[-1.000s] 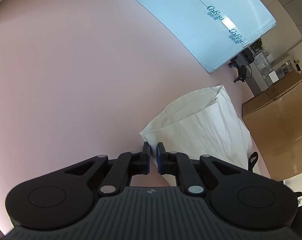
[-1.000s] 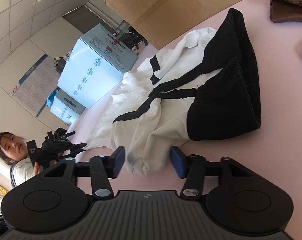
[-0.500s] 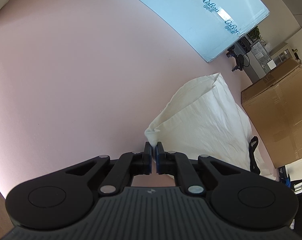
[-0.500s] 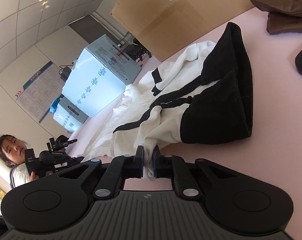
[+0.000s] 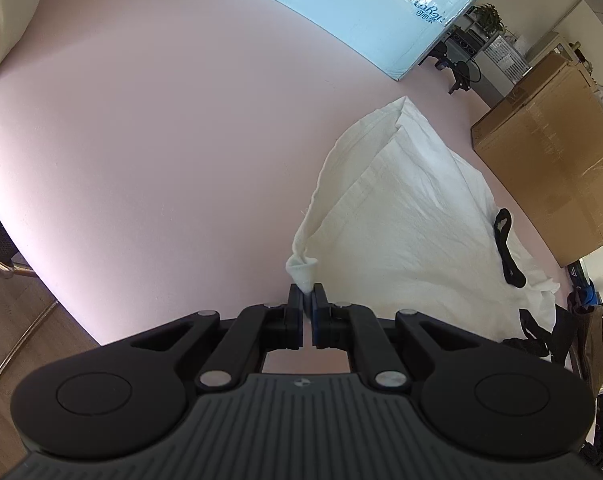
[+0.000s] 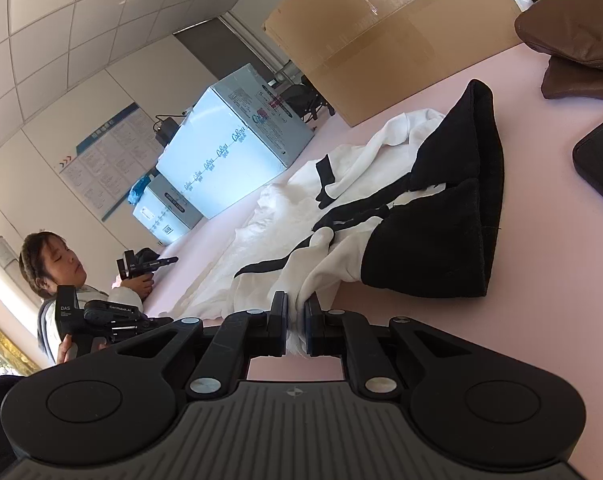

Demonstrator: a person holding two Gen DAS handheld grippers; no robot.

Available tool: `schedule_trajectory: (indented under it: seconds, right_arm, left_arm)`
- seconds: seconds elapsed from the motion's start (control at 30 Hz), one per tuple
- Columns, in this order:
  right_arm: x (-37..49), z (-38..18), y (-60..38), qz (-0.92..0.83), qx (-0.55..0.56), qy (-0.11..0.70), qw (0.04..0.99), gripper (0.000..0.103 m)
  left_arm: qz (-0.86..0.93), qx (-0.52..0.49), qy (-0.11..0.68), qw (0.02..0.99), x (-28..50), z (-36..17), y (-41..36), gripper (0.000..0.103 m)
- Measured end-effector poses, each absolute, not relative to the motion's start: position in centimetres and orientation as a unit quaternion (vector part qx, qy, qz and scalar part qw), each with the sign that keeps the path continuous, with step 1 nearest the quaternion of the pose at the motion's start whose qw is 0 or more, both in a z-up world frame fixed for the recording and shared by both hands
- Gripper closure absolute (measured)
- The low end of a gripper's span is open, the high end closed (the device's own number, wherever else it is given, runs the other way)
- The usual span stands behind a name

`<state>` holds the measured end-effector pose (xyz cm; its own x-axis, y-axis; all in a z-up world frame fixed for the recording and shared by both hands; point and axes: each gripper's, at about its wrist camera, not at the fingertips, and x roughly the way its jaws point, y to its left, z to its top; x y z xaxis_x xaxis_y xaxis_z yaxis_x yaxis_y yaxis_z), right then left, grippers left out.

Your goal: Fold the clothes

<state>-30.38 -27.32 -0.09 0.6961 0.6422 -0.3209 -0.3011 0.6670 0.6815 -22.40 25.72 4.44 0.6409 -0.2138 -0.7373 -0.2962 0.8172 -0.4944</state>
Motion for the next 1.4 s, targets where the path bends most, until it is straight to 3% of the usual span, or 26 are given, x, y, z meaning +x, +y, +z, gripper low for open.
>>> schedule_trajectory:
  seconds: [0.5, 0.8, 1.07, 1.4]
  right_arm:
    - [-25.5, 1.9, -28.6, 0.272, 0.327, 0.265, 0.865, 0.096]
    - [-19.3, 4.8, -29.2, 0.238, 0.332, 0.222, 0.885, 0.096]
    - [-11.3, 5.8, -28.2, 0.172, 0.316, 0.236, 0.903, 0.097]
    - [-5.0, 1.8, -28.4, 0.087, 0.324, 0.282, 0.899, 0.097]
  left_arm:
    - [-0.002, -0.323, 0.373, 0.870, -16.8, 6.8, 25.7, 0.099]
    - [0.011, -0.281, 0.312, 0.907, -10.5, 11.0, 22.4, 0.099]
    - [0.044, -0.220, 0.274, 0.935, -2.3, 13.3, 17.4, 0.099]
    - [0.088, -0.199, 0.305, 0.927, 4.6, 9.5, 15.7, 0.098]
